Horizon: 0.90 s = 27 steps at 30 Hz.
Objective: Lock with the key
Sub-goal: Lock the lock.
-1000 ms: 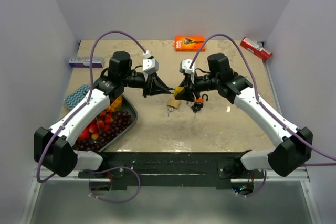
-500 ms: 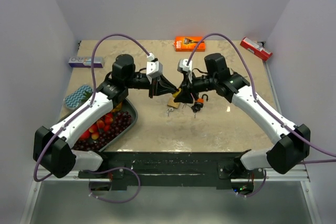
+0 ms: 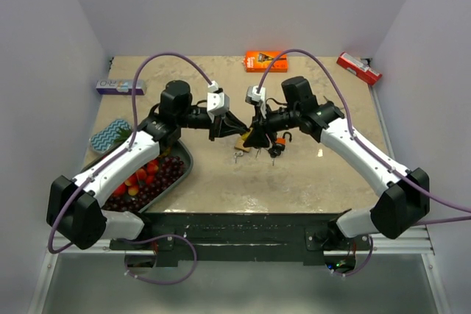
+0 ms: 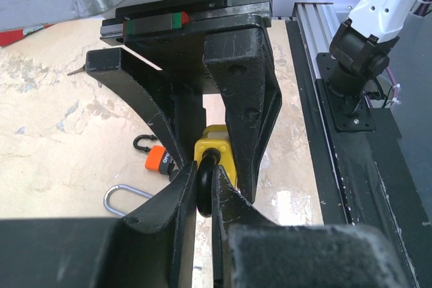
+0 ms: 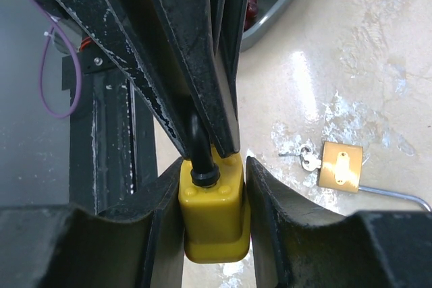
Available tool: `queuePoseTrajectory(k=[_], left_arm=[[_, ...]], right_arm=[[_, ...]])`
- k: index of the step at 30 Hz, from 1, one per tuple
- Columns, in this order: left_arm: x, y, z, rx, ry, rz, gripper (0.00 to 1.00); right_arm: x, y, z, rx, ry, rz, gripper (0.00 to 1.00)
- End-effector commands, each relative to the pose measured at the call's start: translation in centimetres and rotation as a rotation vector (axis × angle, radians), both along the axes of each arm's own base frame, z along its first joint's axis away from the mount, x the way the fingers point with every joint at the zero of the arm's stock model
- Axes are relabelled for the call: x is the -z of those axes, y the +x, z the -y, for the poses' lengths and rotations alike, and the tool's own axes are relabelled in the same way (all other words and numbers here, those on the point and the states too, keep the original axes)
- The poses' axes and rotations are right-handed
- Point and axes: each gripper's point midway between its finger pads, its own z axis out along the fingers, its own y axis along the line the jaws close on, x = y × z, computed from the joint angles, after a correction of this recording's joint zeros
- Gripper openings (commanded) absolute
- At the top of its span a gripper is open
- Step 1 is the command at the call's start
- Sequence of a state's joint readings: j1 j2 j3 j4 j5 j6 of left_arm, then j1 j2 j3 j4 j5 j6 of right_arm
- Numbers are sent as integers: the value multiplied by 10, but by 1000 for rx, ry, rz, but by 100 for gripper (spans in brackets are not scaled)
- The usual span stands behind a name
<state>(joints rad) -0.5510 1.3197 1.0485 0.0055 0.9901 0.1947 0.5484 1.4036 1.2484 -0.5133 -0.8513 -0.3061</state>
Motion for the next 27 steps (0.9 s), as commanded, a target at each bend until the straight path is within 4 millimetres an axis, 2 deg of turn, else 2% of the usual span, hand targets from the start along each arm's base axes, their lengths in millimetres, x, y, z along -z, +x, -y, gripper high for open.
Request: queuePoseTrajectory(k=[1,12,20,27], left_arm=[[59,-54,14,194,100,-213,0],[90,-71,20,213,121,-273,0],[117,-92,29,273,155,-337,0],[126,-107,35,308,159,-390,0]], right_arm=[[-117,15,-31,-89,297,353,0],[-127,18,-26,-82,318,396,0],[-134,23,-31,-86,346,440,0],[-142,24,-33,-101,366,474,0]])
